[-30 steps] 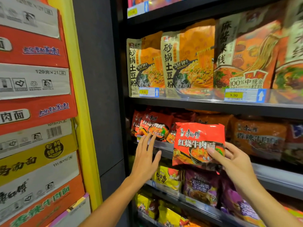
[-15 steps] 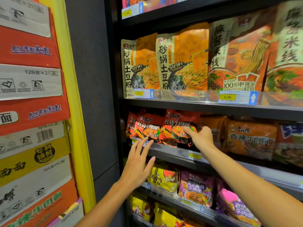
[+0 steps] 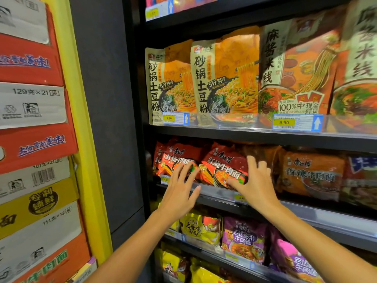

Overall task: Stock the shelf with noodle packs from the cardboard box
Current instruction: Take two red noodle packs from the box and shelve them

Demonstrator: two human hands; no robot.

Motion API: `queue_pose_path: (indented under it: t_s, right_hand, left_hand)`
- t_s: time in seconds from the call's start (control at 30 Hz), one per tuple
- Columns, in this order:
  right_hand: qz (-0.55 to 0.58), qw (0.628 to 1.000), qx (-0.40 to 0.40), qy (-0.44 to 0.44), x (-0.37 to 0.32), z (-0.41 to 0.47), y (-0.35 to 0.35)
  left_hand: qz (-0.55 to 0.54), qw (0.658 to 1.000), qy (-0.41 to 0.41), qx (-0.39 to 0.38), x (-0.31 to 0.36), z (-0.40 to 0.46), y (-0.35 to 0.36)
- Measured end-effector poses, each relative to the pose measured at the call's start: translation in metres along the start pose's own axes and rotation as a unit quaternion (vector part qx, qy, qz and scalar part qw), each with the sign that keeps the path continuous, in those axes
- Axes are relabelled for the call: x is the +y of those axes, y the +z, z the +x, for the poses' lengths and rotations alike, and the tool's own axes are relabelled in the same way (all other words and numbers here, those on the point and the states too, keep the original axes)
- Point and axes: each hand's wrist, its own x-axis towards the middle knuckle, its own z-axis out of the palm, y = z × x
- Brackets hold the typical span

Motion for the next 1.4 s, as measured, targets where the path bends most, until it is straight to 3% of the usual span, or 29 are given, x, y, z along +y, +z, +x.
queue_pose_path:
  t_s: [0.1, 0.17, 0.27, 0.53, 0.67, 0.8, 1.0, 1.23, 1.4]
  right_hand:
    - [-0.103, 0.985, 0.011, -0.139, -0.003, -0.005, 0.007]
    - [-0.155, 0.971, -0.019, -0.183, -0.007, -0.006, 0.014]
    - [-0.201, 0.955, -0.09, -0.197, -0.012, -0.002, 0.027]
    - [-0.23, 0.94, -0.09, -0.237, -0.031, 0.007, 0.045]
    - [-0.243, 0.936, -0.114, -0.229, -0.038, 0.013, 0.053]
    - [-0.229, 0.93, -0.139, -0.252, -0.038, 0.017, 0.057]
    - [-0.176, 0.933, -0.162, -0.27, -0.026, 0.011, 0.035]
    - [-0.109, 0.939, -0.107, -0.309, 0.003, -0.015, -0.007]
    - [-0.093, 0.953, -0.111, -0.265, 0.031, -0.06, -0.045]
  left_hand:
    - [0.022, 1.0, -0.009, -0.001, -0.002, 0.006, 0.004]
    - [0.046, 0.999, -0.017, 0.003, -0.004, 0.006, 0.006]
    - [0.1, 0.995, -0.01, 0.008, -0.011, 0.003, 0.008]
    - [0.126, 0.991, -0.033, -0.017, -0.046, 0.009, 0.016]
    - [0.064, 0.997, -0.022, -0.048, -0.056, 0.012, 0.015]
    - [-0.008, 0.997, -0.055, -0.057, -0.054, 0.017, 0.007]
    - [-0.018, 0.995, -0.07, -0.072, -0.044, 0.001, -0.014]
    - [0.054, 0.996, -0.007, -0.074, -0.014, -0.037, -0.035]
    - [0.064, 0.993, 0.059, -0.082, 0.028, -0.055, -0.042]
